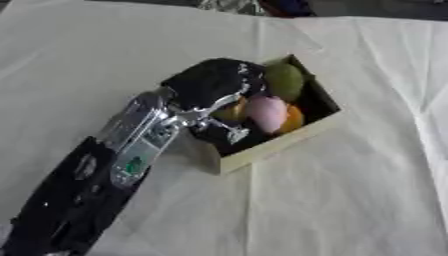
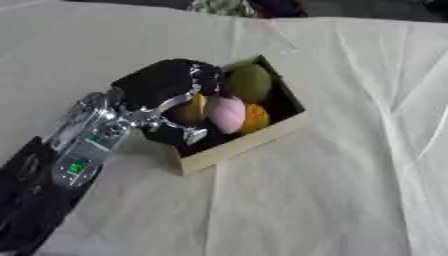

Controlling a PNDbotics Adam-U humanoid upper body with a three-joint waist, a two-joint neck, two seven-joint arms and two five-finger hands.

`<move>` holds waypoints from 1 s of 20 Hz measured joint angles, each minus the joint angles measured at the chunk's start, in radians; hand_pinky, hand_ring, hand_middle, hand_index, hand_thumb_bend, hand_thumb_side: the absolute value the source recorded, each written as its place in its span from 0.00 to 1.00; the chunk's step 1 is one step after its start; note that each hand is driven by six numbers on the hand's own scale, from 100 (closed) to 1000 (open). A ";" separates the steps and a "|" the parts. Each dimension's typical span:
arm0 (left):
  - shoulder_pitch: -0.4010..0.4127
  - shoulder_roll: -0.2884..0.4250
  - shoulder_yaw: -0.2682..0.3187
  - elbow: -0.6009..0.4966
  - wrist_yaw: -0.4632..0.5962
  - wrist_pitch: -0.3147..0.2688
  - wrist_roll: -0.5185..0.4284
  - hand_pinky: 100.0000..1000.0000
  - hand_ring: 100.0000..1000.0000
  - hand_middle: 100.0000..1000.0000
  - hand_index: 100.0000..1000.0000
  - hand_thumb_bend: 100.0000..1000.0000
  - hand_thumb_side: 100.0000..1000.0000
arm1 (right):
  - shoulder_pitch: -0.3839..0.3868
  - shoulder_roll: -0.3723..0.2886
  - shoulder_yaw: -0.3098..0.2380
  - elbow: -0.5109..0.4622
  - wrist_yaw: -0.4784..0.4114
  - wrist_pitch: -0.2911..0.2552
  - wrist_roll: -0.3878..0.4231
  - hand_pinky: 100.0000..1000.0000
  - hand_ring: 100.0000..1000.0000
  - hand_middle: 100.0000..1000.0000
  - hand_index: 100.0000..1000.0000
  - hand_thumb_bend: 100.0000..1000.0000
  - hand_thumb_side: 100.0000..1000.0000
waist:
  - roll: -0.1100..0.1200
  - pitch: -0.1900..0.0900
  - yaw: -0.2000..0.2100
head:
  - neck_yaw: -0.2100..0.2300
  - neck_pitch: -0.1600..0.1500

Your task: Pick up objects on the table and place them in the box.

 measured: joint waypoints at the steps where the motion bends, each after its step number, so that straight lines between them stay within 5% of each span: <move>1: 0.000 0.000 0.003 -0.003 -0.002 -0.005 -0.005 0.88 0.90 0.82 0.91 0.37 0.48 | 0.000 0.000 0.000 0.000 0.000 0.000 0.000 0.90 0.73 0.65 0.74 0.00 0.64 | 0.000 0.000 0.000 | 0.000 0.000; 7: 0.000 0.000 0.033 -0.021 -0.004 0.004 -0.008 0.87 0.89 0.81 0.91 0.37 0.46 | 0.001 0.000 0.000 0.000 0.000 0.001 0.000 0.90 0.73 0.65 0.74 0.00 0.64 | 0.000 0.000 0.002 | 0.000 0.000; 12: 0.008 0.002 0.093 -0.077 0.041 0.066 0.052 0.84 0.84 0.77 0.87 0.02 0.33 | 0.005 0.000 0.000 0.000 0.000 -0.001 -0.001 0.90 0.74 0.65 0.74 0.00 0.63 | 0.000 0.000 0.007 | -0.004 0.001; 20: 0.087 0.113 0.338 -0.335 0.500 0.275 0.475 0.78 0.74 0.67 0.78 0.00 0.43 | 0.009 -0.002 -0.011 0.000 0.000 -0.019 -0.015 0.90 0.74 0.65 0.74 0.00 0.62 | 0.000 -0.015 0.026 | -0.071 0.023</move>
